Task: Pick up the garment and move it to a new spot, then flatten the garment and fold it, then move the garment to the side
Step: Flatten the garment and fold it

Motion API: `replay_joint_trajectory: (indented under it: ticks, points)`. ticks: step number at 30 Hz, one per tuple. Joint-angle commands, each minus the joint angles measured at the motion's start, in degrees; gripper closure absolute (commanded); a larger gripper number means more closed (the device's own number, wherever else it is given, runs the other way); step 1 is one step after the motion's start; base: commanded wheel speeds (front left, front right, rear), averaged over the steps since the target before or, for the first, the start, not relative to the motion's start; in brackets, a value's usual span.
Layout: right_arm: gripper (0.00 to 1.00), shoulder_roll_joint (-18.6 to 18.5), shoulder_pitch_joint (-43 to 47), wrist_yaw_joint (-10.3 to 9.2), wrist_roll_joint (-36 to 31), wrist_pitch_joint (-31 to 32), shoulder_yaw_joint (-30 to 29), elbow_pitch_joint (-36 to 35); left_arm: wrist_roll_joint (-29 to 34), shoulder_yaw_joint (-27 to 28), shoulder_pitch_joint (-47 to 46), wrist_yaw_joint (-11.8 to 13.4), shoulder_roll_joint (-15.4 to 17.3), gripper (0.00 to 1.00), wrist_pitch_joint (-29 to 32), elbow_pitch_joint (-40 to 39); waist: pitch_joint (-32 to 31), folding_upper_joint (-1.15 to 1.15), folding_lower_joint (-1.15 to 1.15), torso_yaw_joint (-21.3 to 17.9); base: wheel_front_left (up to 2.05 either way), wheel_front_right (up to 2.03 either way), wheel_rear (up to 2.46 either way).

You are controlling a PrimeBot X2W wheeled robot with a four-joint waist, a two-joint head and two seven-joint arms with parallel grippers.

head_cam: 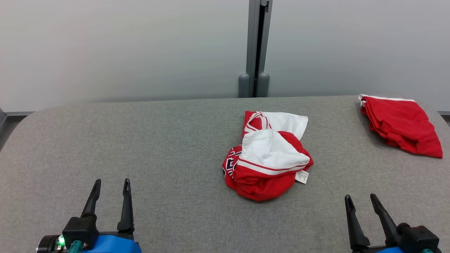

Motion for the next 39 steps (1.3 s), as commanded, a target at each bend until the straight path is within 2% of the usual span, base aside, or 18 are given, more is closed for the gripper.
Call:
replay_joint_trajectory:
  ticks: [1, 26, 33, 39]
  points:
    - [0.0, -0.08, 0.21, 0.03, 0.03, -0.04, 0.01, 0.18, 0.34, 0.41, -0.62, -0.41, -0.18, 0.0, -0.15, 0.22, 0.0, 0.0, 0.0, 0.0, 0.0, 0.0, 0.0]
    - [0.0, -0.08, -0.51, 0.03, 0.19, -0.26, 0.69, 0.64, 1.78, 2.22, -2.7, -1.89, -1.22, 0.0, -0.15, 1.16, 0.65, 0.0, 0.0, -0.85, 0.0, 0.0, 0.0]
    - [0.0, -0.09, -1.68, 0.02, 0.25, -0.25, 1.82, 0.57, 0.36, -3.31, -10.14, -3.44, -2.41, 0.0, -0.15, 4.77, 2.46, 0.0, 0.0, -2.79, 0.0, 0.0, 0.0]
    - [0.0, -0.09, -3.37, 0.03, 0.72, -0.47, 2.11, 0.73, -2.24, -11.42, -19.05, -4.03, -2.05, 0.0, 0.39, 11.37, 5.42, 0.0, 0.0, -6.29, 0.0, 0.0, 0.0]
